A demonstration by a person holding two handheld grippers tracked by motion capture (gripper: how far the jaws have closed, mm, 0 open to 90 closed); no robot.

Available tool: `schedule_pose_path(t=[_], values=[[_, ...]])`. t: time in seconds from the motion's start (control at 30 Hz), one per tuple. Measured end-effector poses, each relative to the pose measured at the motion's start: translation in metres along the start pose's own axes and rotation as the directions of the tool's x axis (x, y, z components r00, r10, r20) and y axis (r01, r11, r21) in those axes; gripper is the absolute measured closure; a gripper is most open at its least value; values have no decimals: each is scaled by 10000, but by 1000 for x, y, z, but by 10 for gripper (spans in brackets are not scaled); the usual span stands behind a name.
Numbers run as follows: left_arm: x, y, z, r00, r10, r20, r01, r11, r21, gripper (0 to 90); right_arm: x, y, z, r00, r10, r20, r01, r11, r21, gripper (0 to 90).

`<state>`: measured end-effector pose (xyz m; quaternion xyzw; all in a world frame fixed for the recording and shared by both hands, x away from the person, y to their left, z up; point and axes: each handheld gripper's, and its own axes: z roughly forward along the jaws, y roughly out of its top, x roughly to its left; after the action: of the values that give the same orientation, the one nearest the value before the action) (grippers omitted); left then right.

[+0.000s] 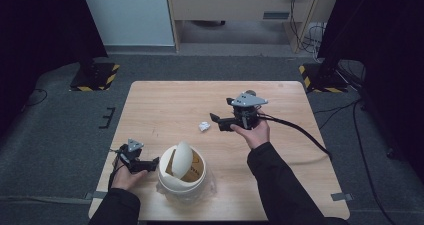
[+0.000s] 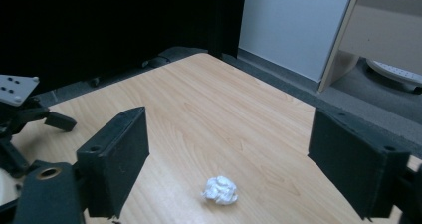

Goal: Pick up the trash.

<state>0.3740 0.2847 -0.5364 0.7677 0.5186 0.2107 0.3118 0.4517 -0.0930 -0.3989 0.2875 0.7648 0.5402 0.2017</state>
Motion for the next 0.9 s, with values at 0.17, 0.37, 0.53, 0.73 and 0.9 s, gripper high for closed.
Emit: schedule_pose_path(t=[0.17,0.37,0.53,0.73,0.9], values=[[0,0,0,10000,-4,3,4,10000,-3,0,-9,0,14,10000,5,48,-5,10000,31,176],[0,0,0,10000,-2,3,2,10000,0,0,-13,-7,34,9999,-49,93,45,9992,393,190],[0,0,0,10000,-3,5,3,10000,0,0,-12,-22,57,9997,-237,49,231,9941,1056,230],[0,0,0,10000,-2,8,2,10000,0,0,-9,-42,81,9993,-377,-2,369,9776,2072,273],[0,0,0,10000,1,11,-1,10000,1,0,-6,-57,96,9994,-331,-65,336,9621,2706,284]])
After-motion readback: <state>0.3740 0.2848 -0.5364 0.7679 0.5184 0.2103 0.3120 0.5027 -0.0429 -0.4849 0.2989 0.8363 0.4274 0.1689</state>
